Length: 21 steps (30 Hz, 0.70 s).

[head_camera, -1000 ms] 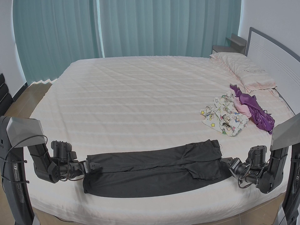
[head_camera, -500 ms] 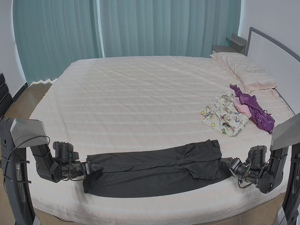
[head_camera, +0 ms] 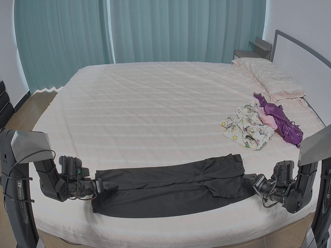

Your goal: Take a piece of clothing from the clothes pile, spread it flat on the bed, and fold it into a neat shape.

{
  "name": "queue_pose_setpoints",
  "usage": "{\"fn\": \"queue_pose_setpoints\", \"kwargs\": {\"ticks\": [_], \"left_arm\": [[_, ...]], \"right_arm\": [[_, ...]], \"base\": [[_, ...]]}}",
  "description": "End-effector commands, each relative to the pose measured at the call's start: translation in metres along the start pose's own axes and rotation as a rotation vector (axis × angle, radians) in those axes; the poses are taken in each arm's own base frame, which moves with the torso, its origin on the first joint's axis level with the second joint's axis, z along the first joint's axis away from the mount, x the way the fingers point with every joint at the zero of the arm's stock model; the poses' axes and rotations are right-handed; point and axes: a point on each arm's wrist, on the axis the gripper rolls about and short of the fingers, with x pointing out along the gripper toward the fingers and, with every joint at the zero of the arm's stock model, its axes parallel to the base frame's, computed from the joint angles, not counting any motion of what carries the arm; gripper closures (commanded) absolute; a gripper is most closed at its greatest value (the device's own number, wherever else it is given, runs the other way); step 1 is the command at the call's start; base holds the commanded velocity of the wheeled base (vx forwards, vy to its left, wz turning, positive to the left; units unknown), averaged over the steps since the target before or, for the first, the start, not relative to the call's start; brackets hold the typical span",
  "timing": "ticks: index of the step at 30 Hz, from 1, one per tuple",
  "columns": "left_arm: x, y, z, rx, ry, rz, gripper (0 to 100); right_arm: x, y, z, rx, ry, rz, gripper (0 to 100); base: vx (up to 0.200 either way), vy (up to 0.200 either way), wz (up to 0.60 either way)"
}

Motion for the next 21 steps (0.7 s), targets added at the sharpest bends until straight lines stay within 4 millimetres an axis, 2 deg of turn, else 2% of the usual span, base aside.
{"fn": "queue_pose_setpoints", "kwargs": {"ticks": [1,21], "left_arm": [[-0.009,-0.005,0.006,0.005,-0.024,-0.012,0],[-0.025,-0.02,0.012,0.021,-0.022,-0.026,0]], "right_arm": [[0.001,0.0,0.0,0.0,0.002,-0.002,0],[0.001,-0.001,0.0,0.001,0.002,-0.004,0]], "base": [[0.0,0.0,0.0],[0.0,0.0,0.0]]}}
